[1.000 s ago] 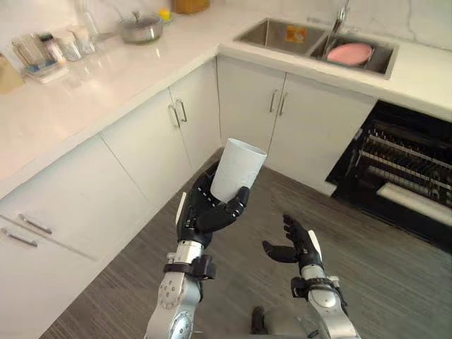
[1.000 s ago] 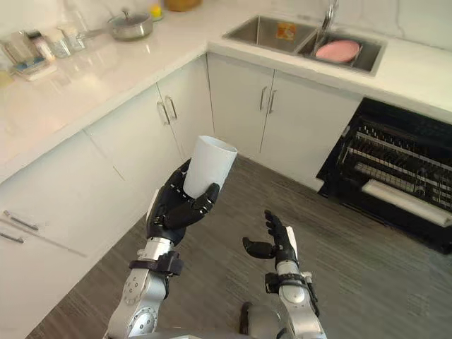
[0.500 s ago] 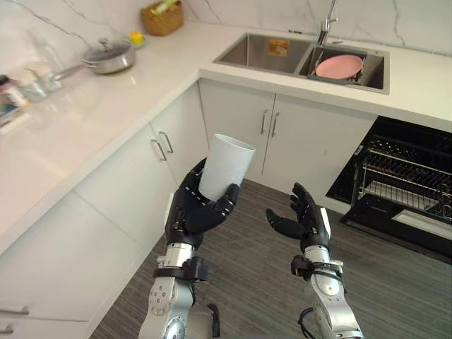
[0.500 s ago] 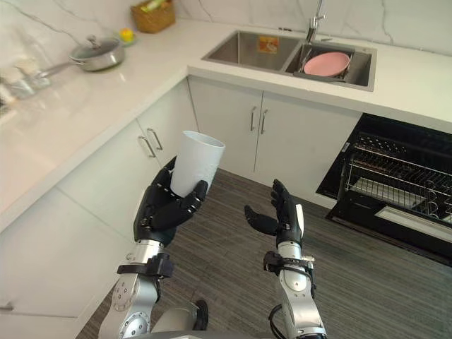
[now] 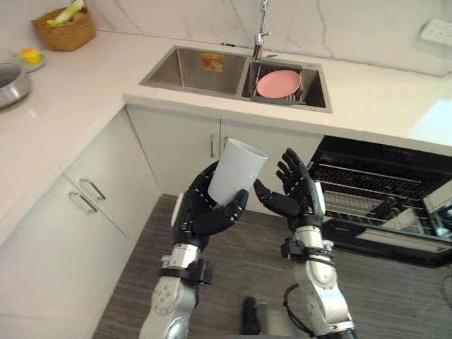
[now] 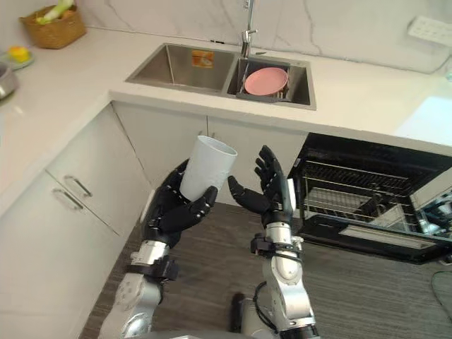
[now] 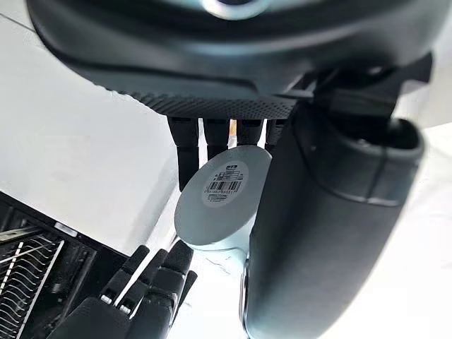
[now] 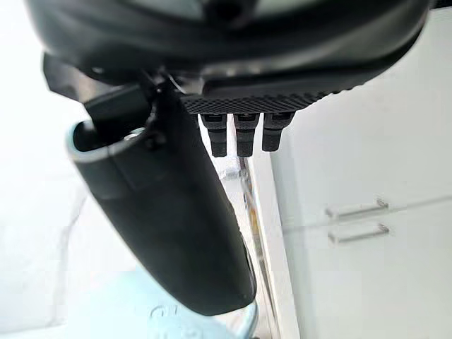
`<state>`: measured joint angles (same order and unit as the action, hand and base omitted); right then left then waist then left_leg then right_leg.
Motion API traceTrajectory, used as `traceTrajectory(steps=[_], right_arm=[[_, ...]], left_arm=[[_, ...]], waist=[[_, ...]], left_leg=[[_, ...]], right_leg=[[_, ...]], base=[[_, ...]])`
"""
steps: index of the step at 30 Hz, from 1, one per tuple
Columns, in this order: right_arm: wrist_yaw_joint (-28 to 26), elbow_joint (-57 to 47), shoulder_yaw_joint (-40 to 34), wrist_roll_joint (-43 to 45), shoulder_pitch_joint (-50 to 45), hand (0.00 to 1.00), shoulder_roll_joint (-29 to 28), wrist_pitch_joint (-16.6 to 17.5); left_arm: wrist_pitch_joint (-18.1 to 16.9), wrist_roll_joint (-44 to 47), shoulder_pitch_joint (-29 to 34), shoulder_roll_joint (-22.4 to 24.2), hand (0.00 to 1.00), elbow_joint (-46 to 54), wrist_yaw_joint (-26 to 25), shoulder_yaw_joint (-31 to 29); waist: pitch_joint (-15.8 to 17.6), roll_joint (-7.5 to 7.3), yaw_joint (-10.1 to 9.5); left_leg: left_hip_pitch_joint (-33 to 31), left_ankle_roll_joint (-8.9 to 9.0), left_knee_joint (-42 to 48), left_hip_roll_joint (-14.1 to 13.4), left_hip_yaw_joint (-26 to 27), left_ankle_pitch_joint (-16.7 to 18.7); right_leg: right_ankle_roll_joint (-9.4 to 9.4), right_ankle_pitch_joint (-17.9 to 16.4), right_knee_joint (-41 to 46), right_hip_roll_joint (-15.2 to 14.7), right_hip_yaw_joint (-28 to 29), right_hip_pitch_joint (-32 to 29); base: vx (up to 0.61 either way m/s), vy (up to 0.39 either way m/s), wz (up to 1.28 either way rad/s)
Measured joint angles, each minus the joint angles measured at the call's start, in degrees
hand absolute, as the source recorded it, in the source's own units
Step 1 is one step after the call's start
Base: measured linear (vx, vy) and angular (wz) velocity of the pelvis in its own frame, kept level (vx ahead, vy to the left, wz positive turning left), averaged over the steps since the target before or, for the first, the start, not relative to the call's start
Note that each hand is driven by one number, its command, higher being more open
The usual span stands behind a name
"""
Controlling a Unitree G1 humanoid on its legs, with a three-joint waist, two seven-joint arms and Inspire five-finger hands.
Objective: Walk over to the sink, pick up the cup, carry it to the dishwasher, place the cup inside the dishwasher, then close the dishwasher door
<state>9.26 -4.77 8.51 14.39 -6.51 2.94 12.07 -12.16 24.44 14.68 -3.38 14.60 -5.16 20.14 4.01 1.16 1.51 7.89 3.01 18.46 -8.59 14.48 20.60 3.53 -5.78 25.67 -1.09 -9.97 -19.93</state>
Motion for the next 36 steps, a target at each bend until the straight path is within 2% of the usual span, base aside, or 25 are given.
traceTrajectory(steps=[1,2,4,5,6,7,9,11,12,14,15,16,17,18,20,22,23,25,27,28,29,30,33,35,36], right_arm=[[0.02,-0.01,-0.44,0.01,-0.42,0.9,-0.09,-0.03],[0.4,-1.03,-1.25,0.12,-2.36,0.9,-0.35,-0.41],[0.78,-4.32,-1.15,0.2,-4.57,0.9,-0.41,-0.59],[0.86,-9.26,-0.95,0.21,-6.62,0.9,-0.42,-0.54],[1.07,-13.56,-0.9,0.3,-7.63,0.9,-0.64,-0.22],[1.15,-14.97,-0.83,0.35,-7.68,0.9,-0.81,0.38],[1.17,-17.73,-0.81,1.37,-7.46,0.9,-0.95,2.61],[1.12,-18.11,-0.81,1.88,-7.22,0.9,-0.89,3.3],[1.18,-17.4,-0.84,2.31,-7.12,0.9,-0.88,3.29],[1.19,-15.48,-0.85,2.34,-6.95,0.9,-0.81,3.21],[1.18,-13.62,-0.72,2.34,-6.92,0.9,-0.83,2.71],[1.26,-12.16,-0.21,2.35,-7.1,0.9,-1.42,1.79],[1.26,-12.16,-0.18,2.34,-7.29,0.9,-1.6,1.39],[1.2,-12.17,0.53,2.32,-7.31,0.9,-1.84,1.03],[0.77,-12.25,1.56,2.21,-6.98,0.9,-2.81,1.02],[0.62,-12.19,2.35,1.95,-6.62,0.9,-4.05,0.98],[0.63,-12.0,2.57,1.69,-6.44,0.9,-4.14,0.97],[0.64,-10.81,3.51,1.01,-5.0,0.9,-4.17,0.97],[0.61,-6.11,4.23,0.07,-0.44,0.9,-4.11,1.16],[0.53,-4.41,4.41,-0.12,0.93,0.9,-4.11,1.22],[0.43,-1.38,4.93,-0.16,3.23,0.9,-4.15,1.18],[0.15,0.88,5.25,-0.39,4.4,0.9,-3.43,1.1],[-0.06,3.24,4.82,-0.47,3.48,0.9,0.19,-0.22],[-0.01,3.75,2.86,-0.46,2.51,0.9,0.45,-0.36],[0.06,3.77,1.41,-0.46,2.4,0.9,0.47,-0.36]], left_arm=[[0.14,-0.01,-0.35,0.13,0.3,-0.07,0.0,0.03],[0.17,-0.04,-0.51,0.35,0.3,-0.07,0.08,0.26],[0.15,-0.14,-0.09,0.65,0.3,0.29,0.18,0.23],[0.05,-0.33,0.67,1.09,0.3,1.36,0.25,0.34],[-0.03,-0.33,1.39,1.5,0.3,2.45,0.33,0.49],[-0.04,-0.35,1.83,1.66,0.3,3.03,0.49,0.61],[-0.37,-0.51,3.01,2.1,0.3,3.99,0.96,0.96],[-0.37,-0.83,3.69,2.14,0.3,3.99,0.97,0.98],[-0.34,-0.85,4.27,2.18,0.3,3.94,0.96,1.04],[-0.25,-0.85,4.58,2.05,0.3,3.85,0.94,1.11],[-0.26,-0.85,4.91,1.86,0.3,3.82,0.81,1.27],[-0.25,-0.84,4.87,1.18,0.3,3.73,0.47,1.09],[-0.27,-0.85,4.85,1.14,0.3,3.79,0.4,1.1],[-0.28,-0.84,4.89,0.84,0.3,3.82,0.17,1.1],[-0.26,-0.87,4.8,-0.36,0.3,3.82,0.1,1.13],[-0.27,-0.9,4.8,-1.44,0.3,3.83,-0.22,1.12],[-0.28,-0.94,4.81,-1.49,0.3,3.82,-0.59,1.12],[-0.71,-0.94,4.77,-1.47,0.3,3.82,-1.71,0.83],[-1.68,-0.94,4.46,-1.47,0.3,3.48,-2.55,-1.0],[-1.82,-0.94,4.38,-1.47,0.3,3.2,-2.75,-1.77],[-1.85,-0.94,4.22,-1.7,0.3,2.47,-3.13,-3.22],[-1.95,-0.95,3.31,-1.41,0.3,0.15,-3.37,-3.88],[-1.31,-0.96,2.3,0.84,0.3,-4.21,-3.46,-3.9],[-1.02,-1.19,1.74,1.33,0.3,-4.47,-3.26,-3.36],[-1.02,-1.43,1.03,1.36,0.3,-4.49,-3.15,-3.21]], waist=[[0.1,0.16,0.16],[0.72,1.04,0.69],[1.02,1.53,0.16],[1.03,1.75,-0.78],[0.85,2.16,-0.89],[0.88,2.09,-0.86],[0.58,1.78,-2.31],[0.42,1.74,-2.95],[0.43,1.64,-3.17],[0.58,1.38,-3.66],[0.37,1.1,-4.23],[-0.14,-0.06,-3.94],[-0.18,-0.4,-3.61],[-0.41,-1.39,-3.93],[-0.3,-2.6,-3.93],[0.07,-3.18,-3.87],[0.06,-3.21,-3.95],[-0.09,-2.83,-3.41],[-0.54,-3.52,-2.88],[-0.6,-3.7,-2.73],[-1.09,-4.55,-2.55],[-1.33,-4.15,-2.35],[-1.01,-0.37,-2.1],[-1.12,0.29,-1.77],[-0.84,0.71,-1.64]], left_leg=[[-0.12,0.51,1.6,-0.44,-0.66,-0.43],[-1.52,1.77,13.25,-3.29,-2.46,-2.34],[-4.76,1.84,25.04,-5.47,-3.43,-6.64],[-9.1,2.32,34.72,-7.36,-3.52,-7.33],[-13.57,1.53,39.38,-8.37,-3.5,-5.94],[-15.46,0.88,39.8,-8.42,-3.44,-5.06],[-19.78,-1.06,34.58,-7.51,-3.52,-2.57],[-22.25,-1.35,24.0,-4.45,-6.73,-1.95],[-23.59,-1.06,16.89,-1.5,-10.61,-2.18],[-24.65,0.12,10.82,2.04,-15.68,-4.93],[-22.95,0.59,8.91,4.09,-16.86,-10.84],[-21.97,-0.86,10.09,5.17,-14.84,-9.53],[-22.04,-1.39,11.19,5.21,-13.98,-8.63],[-21.75,-2.1,12.1,5.25,-11.79,-7.11],[-19.48,-2.94,11.1,5.47,-8.63,-5.41],[-14.13,-4.0,8.93,5.22,-4.39,-3.33],[-12.58,-4.03,8.28,5.06,-3.06,-2.91],[-9.53,-3.84,6.81,3.95,0.13,-1.95],[-7.42,-2.7,5.42,1.88,4.27,-1.3],[-7.17,-2.32,5.42,1.39,5.3,-1.08],[-6.99,-1.48,5.57,1.46,6.88,-0.6],[-6.76,-0.16,5.81,1.32,6.34,0.22],[-5.01,0.16,3.24,-0.52,3.33,-0.09],[-4.32,1.13,3.5,-1.77,2.04,-0.87],[-5.35,1.59,7.71,-3.14,1.13,-1.14]], right_leg=[[0.05,-0.74,-0.06,0.24,-0.3,0.88],[0.36,-2.58,-1.67,1.61,-1.26,6.68],[0.78,-3.47,-3.45,2.44,-0.75,10.95],[1.05,-4.57,-4.79,2.97,0.03,13.6],[1.81,-5.92,-5.56,3.15,0.25,15.67],[1.76,-6.37,-5.87,3.13,0.46,16.49],[1.43,-7.28,-6.72,3.1,2.75,18.4],[0.59,-8.05,-6.98,2.63,4.86,18.95],[-0.34,-8.86,-6.77,1.96,6.84,19.27],[-2.01,-10.29,-5.73,0.82,9.71,19.29],[-4.24,-11.59,-4.19,0.04,12.61,19.29],[-5.31,-12.6,-3.45,-1.63,14.7,19.59],[-5.4,-12.56,-3.38,-1.87,15.63,19.62],[-5.51,-12.52,-2.55,-2.45,17.33,19.06],[-7.74,-12.22,3.09,-3.47,18.06,16.53],[-11.97,-10.39,16.19,-5.45,14.79,11.09],[-11.8,-10.51,19.28,-6.39,13.28,9.79],[-9.66,-11.63,23.58,-9.22,6.76,6.28],[-6.16,-12.75,19.13,-12.69,-5.39,3.56],[-4.97,-12.15,16.42,-13.22,-8.48,3.48],[-2.49,-7.91,9.11,-13.56,-12.95,3.61],[-3.24,-5.11,5.81,-12.32,-12.87,4.06],[-2.77,-3.79,0.27,-7.41,-12.09,6.75],[-2.74,-3.3,-2.83,-5.13,-12.02,8.7],[-2.66,-2.69,-5.43,-3.7,-11.99,10.61]], base=[[0.41,-0.153,0.12],[0.32,-0.118,0.18],[0.25,-0.07,-0.04],[0.24,-0.02,-0.22],[0.23,-0.002,-0.18],[0.23,0.015,-0.12],[0.23,0.065,-0.47],[0.27,0.176,-0.61],[0.3,0.243,-0.64],[0.33,0.296,-0.81],[0.34,0.322,-0.88],[0.34,0.322,-0.8],[0.32,0.315,-0.69],[0.36,0.359,-0.76],[0.29,0.282,-0.83],[0.18,0.167,-0.88],[0.16,0.123,-0.92],[0.14,0.06,-0.85],[0.16,-0.044,-0.98],[0.15,-0.085,-1.02],[0.21,-0.133,-0.89],[0.18,-0.101,-0.76],[0.18,-0.064,-0.49],[0.16,-0.043,-0.24],[0.14,-0.044,-0.2]])
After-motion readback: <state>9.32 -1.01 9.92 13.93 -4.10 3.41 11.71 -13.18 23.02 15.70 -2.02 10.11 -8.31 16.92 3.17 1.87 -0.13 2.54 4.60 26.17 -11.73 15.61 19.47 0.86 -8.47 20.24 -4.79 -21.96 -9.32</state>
